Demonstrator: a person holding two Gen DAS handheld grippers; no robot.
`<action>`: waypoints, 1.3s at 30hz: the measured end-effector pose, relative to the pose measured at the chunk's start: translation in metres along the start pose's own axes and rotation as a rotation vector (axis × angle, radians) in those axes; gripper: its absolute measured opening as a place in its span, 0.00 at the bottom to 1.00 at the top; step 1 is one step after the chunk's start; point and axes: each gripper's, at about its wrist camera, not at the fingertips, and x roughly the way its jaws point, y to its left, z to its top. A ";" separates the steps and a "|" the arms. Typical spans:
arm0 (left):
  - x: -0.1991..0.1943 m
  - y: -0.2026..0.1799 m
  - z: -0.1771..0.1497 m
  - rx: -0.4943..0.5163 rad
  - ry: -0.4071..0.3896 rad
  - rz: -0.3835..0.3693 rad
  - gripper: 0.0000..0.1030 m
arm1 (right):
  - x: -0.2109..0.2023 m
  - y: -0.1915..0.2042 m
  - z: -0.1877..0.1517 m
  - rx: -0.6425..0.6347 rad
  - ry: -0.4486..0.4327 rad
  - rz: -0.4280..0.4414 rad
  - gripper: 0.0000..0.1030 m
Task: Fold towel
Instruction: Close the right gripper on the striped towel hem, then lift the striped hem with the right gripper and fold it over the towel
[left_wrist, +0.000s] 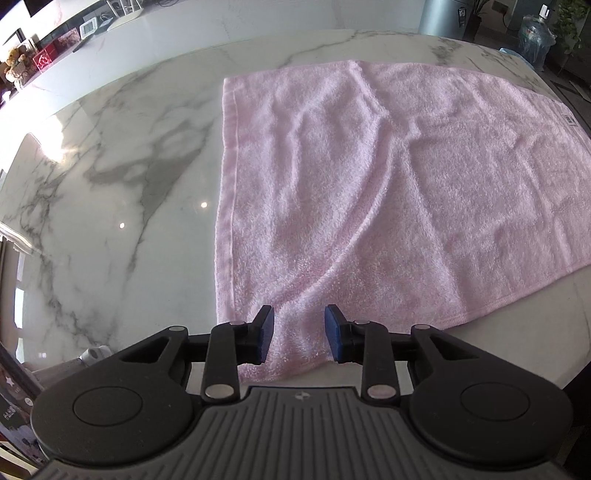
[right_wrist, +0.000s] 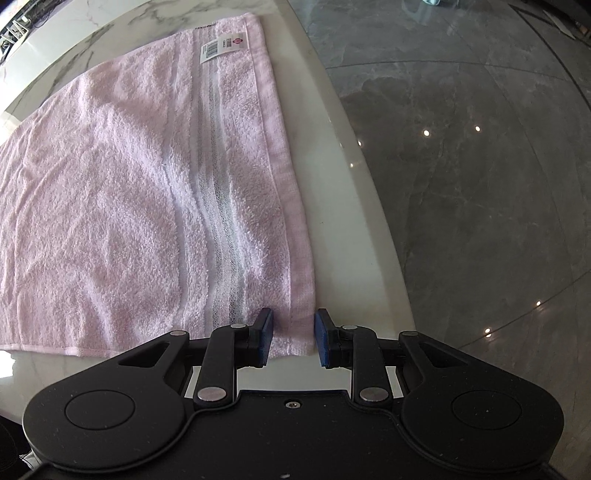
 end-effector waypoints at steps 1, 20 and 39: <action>0.002 0.000 -0.001 0.000 0.002 -0.001 0.28 | 0.001 0.001 -0.001 -0.004 -0.002 -0.006 0.14; 0.001 0.004 -0.006 -0.044 -0.002 -0.011 0.28 | -0.034 0.039 0.006 -0.124 -0.051 -0.003 0.04; -0.013 0.014 -0.007 -0.064 -0.051 -0.113 0.28 | -0.117 0.193 0.012 -0.369 -0.116 0.227 0.04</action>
